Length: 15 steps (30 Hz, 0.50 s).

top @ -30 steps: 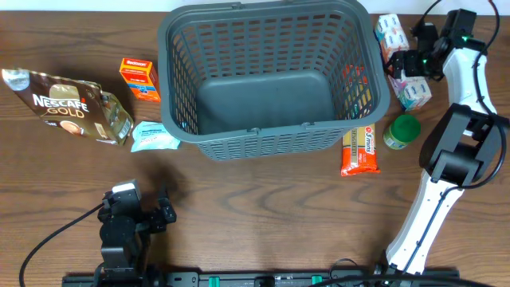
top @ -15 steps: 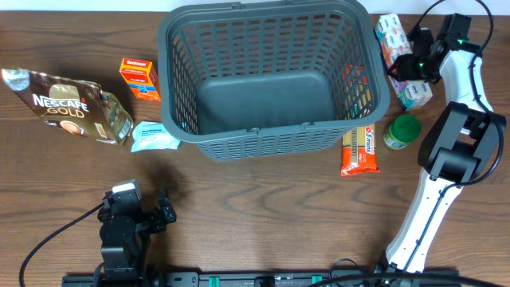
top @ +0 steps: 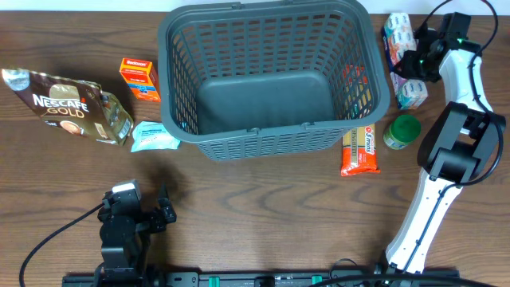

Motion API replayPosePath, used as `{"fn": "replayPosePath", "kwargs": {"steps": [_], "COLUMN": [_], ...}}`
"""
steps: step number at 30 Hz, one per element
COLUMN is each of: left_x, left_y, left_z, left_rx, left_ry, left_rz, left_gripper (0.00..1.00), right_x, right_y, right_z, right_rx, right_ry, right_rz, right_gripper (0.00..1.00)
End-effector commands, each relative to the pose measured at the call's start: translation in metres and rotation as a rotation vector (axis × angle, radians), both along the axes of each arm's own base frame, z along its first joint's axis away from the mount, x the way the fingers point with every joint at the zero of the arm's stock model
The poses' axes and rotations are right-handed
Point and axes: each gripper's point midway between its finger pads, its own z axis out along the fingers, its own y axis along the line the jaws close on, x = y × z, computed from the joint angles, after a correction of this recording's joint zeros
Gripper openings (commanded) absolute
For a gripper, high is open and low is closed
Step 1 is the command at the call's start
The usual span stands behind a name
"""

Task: Pack container
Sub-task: 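Carry the tissue pack into the basket and release it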

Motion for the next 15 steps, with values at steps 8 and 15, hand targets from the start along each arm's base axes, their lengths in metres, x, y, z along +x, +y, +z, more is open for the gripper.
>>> {"fn": "replayPosePath", "kwargs": {"steps": [8,15], "left_x": [0.0,0.0], "left_y": [0.001,0.001], "left_z": [-0.004,-0.004], "left_rx": [0.015,0.015], "left_ry": [0.007,0.007], "left_rz": [-0.002,-0.003], "left_gripper": [0.98,0.98], "right_x": [0.007,-0.032], "right_y": [0.001,0.061], "right_z": [0.249,0.382], "right_rx": [-0.114,-0.26], "right_ry": [-0.458,-0.727], "right_rz": [-0.044,0.191], "right_gripper": [0.15,0.1]}}
